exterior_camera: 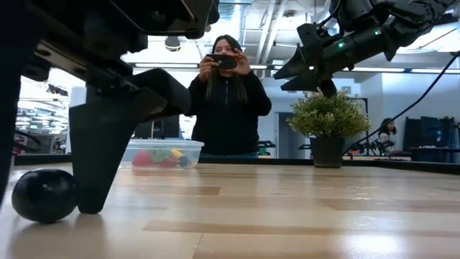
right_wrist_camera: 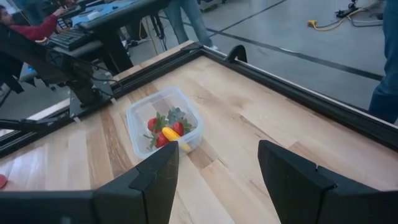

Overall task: Pick and placing Produce into tupperware
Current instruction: Put the cherry into the transparent bin

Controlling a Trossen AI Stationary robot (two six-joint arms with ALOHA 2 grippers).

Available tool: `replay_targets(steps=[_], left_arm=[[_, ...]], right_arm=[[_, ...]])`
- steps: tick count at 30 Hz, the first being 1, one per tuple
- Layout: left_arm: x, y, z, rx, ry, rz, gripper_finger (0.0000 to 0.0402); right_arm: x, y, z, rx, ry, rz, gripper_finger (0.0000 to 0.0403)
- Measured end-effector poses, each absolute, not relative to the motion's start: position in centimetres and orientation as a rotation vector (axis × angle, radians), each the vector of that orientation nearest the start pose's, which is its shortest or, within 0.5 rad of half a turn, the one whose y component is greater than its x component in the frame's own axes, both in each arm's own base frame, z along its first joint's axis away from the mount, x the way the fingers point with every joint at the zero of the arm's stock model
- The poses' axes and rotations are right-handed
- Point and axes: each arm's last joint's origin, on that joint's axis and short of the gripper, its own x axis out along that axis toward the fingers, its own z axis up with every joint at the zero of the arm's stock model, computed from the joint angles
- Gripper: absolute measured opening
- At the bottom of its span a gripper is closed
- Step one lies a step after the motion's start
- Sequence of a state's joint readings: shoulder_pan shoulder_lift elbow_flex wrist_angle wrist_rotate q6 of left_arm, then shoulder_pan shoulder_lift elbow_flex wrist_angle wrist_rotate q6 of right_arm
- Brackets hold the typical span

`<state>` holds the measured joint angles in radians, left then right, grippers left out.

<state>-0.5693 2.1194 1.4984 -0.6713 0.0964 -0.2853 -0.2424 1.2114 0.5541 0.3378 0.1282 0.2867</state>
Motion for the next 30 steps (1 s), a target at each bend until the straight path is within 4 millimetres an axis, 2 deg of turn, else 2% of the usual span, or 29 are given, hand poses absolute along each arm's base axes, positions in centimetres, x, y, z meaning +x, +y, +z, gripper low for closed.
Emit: replay_targets(steps=[5, 15, 30], left_arm=[[35.13, -22.81, 14.19, 0.056, 1.340, -0.375, 0.0196], [35.07, -22.71, 14.07, 0.030, 1.362, -0.369, 0.0137], [34.80, -22.65, 13.92, -0.006, 1.409, -0.359, 0.0132]], right_arm=[[24.12, -6.35, 21.81, 0.299, 0.266, -0.411, 0.0244], [24.12, -6.33, 21.81, 0.300, 0.266, -0.411, 0.0244], [24.12, -6.33, 21.81, 0.300, 0.266, -0.411, 0.0244]])
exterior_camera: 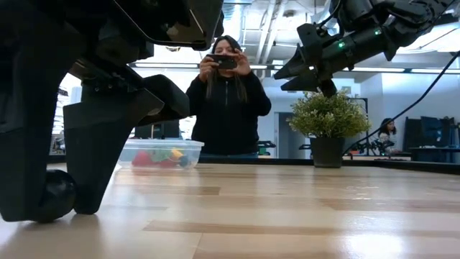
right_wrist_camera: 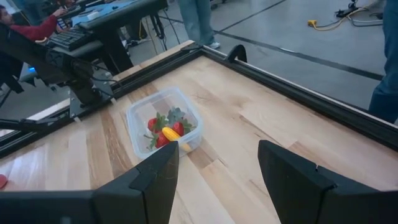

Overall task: Pick and placing Produce into tupperware
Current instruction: Put the cherry into the transparent bin

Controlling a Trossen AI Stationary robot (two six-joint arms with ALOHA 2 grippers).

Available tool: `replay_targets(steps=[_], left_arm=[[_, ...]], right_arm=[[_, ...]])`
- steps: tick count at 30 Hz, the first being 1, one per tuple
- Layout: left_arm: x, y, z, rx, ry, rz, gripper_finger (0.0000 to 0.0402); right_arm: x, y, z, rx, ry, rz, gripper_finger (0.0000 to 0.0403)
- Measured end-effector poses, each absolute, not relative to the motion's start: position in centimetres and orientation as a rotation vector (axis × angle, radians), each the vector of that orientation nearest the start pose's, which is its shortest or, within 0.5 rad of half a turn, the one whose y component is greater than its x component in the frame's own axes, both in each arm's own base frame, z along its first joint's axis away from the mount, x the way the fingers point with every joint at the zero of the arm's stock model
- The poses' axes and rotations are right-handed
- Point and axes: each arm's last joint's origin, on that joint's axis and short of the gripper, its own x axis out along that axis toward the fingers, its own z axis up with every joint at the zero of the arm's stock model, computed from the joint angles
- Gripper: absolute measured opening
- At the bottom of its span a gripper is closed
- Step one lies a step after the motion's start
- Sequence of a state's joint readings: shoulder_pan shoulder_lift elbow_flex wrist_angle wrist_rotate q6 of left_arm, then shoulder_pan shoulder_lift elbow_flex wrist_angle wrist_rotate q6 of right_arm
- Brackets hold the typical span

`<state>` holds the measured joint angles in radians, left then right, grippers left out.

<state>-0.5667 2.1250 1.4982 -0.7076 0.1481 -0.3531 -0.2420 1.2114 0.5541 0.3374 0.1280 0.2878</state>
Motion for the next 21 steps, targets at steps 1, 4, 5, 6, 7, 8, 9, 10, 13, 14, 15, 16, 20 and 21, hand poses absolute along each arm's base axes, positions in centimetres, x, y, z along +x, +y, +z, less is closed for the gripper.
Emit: replay_targets(steps=[1, 4, 5, 6, 7, 8, 9, 10, 13, 14, 15, 16, 20, 21], left_arm=[[34.77, -22.64, 13.90, -0.008, 1.413, -0.362, 0.0132], [34.73, -22.62, 13.88, -0.011, 1.420, -0.365, 0.0132], [34.74, -22.59, 13.88, -0.012, 1.422, -0.365, 0.0132], [34.74, -22.57, 13.88, -0.014, 1.423, -0.366, 0.0132], [34.77, -22.53, 13.87, -0.015, 1.424, -0.366, 0.0132], [34.79, -22.48, 13.86, -0.018, 1.425, -0.366, 0.0132], [34.82, -22.42, 13.86, -0.020, 1.427, -0.367, 0.0132], [34.84, -22.38, 13.86, -0.022, 1.428, -0.367, 0.0132], [34.90, -22.27, 13.85, -0.025, 1.429, -0.365, 0.0132], [34.91, -22.24, 13.85, -0.025, 1.429, -0.364, 0.0132], [34.91, -22.24, 13.85, -0.025, 1.430, -0.365, 0.0132], [34.91, -22.24, 13.84, -0.024, 1.430, -0.364, 0.0132], [34.96, -22.15, 13.84, -0.022, 1.429, -0.362, 0.0115], [35.03, -22.02, 13.84, -0.025, 1.430, -0.361, 0.0108]], right_arm=[[24.12, -6.33, 21.81, 0.300, 0.266, -0.411, 0.0244], [24.12, -6.33, 21.81, 0.300, 0.266, -0.411, 0.0244], [24.12, -6.33, 21.81, 0.300, 0.266, -0.411, 0.0244], [24.12, -6.33, 21.81, 0.300, 0.266, -0.411, 0.0244], [24.12, -6.33, 21.81, 0.300, 0.266, -0.411, 0.0244], [24.12, -6.33, 21.81, 0.300, 0.266, -0.411, 0.0244], [24.12, -6.33, 21.81, 0.300, 0.266, -0.411, 0.0244], [24.12, -6.33, 21.81, 0.300, 0.266, -0.411, 0.0244], [24.12, -6.33, 21.81, 0.300, 0.266, -0.411, 0.0244], [24.12, -6.33, 21.81, 0.300, 0.266, -0.411, 0.0244], [24.12, -6.33, 21.81, 0.300, 0.266, -0.411, 0.0244], [24.12, -6.33, 21.81, 0.300, 0.266, -0.411, 0.0244], [24.12, -6.33, 21.81, 0.300, 0.266, -0.411, 0.0244], [24.12, -6.33, 21.81, 0.300, 0.266, -0.411, 0.0244]])
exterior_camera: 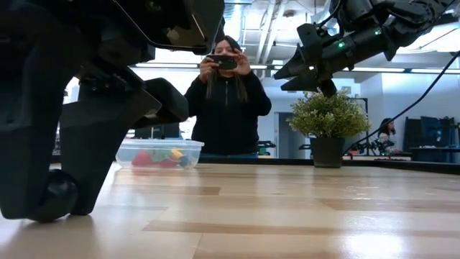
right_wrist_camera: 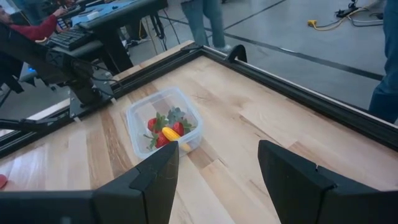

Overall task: Pick and placing Produce into tupperware
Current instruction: Put the cherry into the transparent bin

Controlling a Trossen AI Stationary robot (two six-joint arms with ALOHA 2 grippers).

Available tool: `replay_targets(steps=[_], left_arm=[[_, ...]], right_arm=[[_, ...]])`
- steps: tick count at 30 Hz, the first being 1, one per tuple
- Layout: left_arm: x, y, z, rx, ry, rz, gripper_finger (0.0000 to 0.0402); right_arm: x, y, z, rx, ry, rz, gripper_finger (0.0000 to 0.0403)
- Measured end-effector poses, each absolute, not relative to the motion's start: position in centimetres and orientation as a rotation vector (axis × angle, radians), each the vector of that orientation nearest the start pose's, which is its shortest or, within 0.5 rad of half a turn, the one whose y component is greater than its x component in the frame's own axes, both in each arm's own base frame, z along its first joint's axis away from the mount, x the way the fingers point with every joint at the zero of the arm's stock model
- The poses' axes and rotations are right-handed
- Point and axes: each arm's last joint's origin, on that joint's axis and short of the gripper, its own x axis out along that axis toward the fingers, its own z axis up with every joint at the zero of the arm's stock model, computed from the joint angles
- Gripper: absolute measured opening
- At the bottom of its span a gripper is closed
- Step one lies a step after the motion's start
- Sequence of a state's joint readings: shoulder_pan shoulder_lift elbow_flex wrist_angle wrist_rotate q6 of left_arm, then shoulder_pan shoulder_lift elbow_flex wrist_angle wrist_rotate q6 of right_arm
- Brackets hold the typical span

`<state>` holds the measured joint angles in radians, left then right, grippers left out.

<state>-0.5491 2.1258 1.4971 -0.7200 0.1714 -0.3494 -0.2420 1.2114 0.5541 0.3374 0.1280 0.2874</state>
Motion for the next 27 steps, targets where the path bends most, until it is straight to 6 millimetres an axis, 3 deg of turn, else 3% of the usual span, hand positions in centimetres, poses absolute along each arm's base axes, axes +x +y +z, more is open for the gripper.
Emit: replay_targets(steps=[3, 12, 18, 27], left_arm=[[35.1, -21.9, 13.9, -0.031, 1.432, -0.363, 0.0089], [35.2, -21.7, 13.8, -0.037, 1.436, -0.361, 0.0108], [35.4, -21.4, 13.8, -0.052, 1.444, -0.360, 0.0089], [35.0, -19.8, 14.5, -0.029, 1.512, -0.345, 0.0097]], right_arm=[[24.1, -6.3, 21.8, 0.299, 0.267, -0.411, 0.0244], [24.1, -6.3, 21.8, 0.293, 0.268, -0.410, 0.0244], [24.1, -6.3, 21.8, 0.293, 0.268, -0.410, 0.0244], [24.1, -6.3, 21.8, 0.293, 0.267, -0.411, 0.0244]])
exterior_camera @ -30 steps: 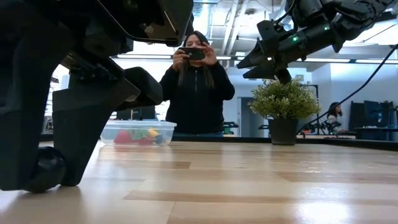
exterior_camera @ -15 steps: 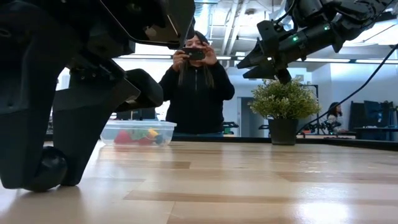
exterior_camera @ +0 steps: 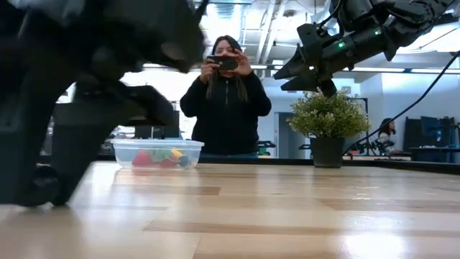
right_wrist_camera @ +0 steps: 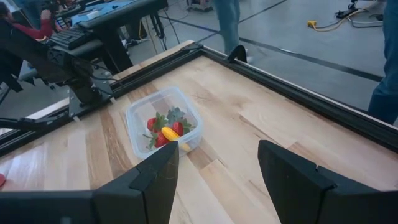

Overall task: Pick and placing Produce into tupperware
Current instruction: Put the cherry into the transparent bin

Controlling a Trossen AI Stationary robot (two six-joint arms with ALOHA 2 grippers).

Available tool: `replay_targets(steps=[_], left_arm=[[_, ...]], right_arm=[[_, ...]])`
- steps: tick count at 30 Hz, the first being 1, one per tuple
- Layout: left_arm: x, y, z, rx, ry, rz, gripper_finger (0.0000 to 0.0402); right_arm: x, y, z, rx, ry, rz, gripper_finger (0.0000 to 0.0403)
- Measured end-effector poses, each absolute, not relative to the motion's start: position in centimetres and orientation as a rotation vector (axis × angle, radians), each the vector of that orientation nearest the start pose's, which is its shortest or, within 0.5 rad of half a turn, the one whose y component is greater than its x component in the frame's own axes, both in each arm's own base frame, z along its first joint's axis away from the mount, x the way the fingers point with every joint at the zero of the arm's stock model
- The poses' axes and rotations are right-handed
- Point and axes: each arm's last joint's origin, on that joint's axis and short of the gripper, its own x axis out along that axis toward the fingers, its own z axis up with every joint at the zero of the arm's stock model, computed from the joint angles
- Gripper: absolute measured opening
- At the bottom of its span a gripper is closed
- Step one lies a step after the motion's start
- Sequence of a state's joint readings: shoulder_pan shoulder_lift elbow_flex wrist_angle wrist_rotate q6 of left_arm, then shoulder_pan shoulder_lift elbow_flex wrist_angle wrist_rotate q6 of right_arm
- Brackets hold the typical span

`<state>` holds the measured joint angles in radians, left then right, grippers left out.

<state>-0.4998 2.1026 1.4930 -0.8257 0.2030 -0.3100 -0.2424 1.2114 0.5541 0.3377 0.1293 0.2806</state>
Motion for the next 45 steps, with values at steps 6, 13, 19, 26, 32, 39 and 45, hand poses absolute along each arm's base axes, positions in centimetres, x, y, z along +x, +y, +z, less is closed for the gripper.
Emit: replay_targets(steps=[6, 13, 19, 26, 32, 39, 45], left_arm=[[34.0, -17.4, 16.1, 0.073, 1.606, -0.276, 0.0089], [33.4, -14.0, 18.7, 0.191, 1.649, -0.219, 0.0096], [33.0, -10.1, 21.9, 0.242, 1.616, -0.156, 0.0090], [31.9, -4.5, 27.0, 0.192, 1.476, -0.032, 0.0095], [30.0, 1.1, 30.3, 0.148, 1.382, 0.085, 0.0096], [28.7, 8.1, 31.0, 0.046, 1.347, 0.142, 0.0097], [27.5, 12.4, 29.1, -0.057, 1.311, 0.164, 0.0097]], right_arm=[[24.2, -6.4, 22.0, 0.292, 0.243, -0.413, 0.0244], [24.2, -6.5, 22.3, 0.286, 0.210, -0.443, 0.0244], [24.2, -6.6, 22.4, 0.283, 0.200, -0.461, 0.0244], [24.2, -6.6, 22.4, 0.290, 0.198, -0.461, 0.0244], [24.2, -6.6, 22.4, 0.312, 0.190, -0.464, 0.0244], [24.2, -6.6, 22.4, 0.322, 0.184, -0.464, 0.0244], [24.2, -6.6, 22.4, 0.342, 0.181, -0.467, 0.0244]])
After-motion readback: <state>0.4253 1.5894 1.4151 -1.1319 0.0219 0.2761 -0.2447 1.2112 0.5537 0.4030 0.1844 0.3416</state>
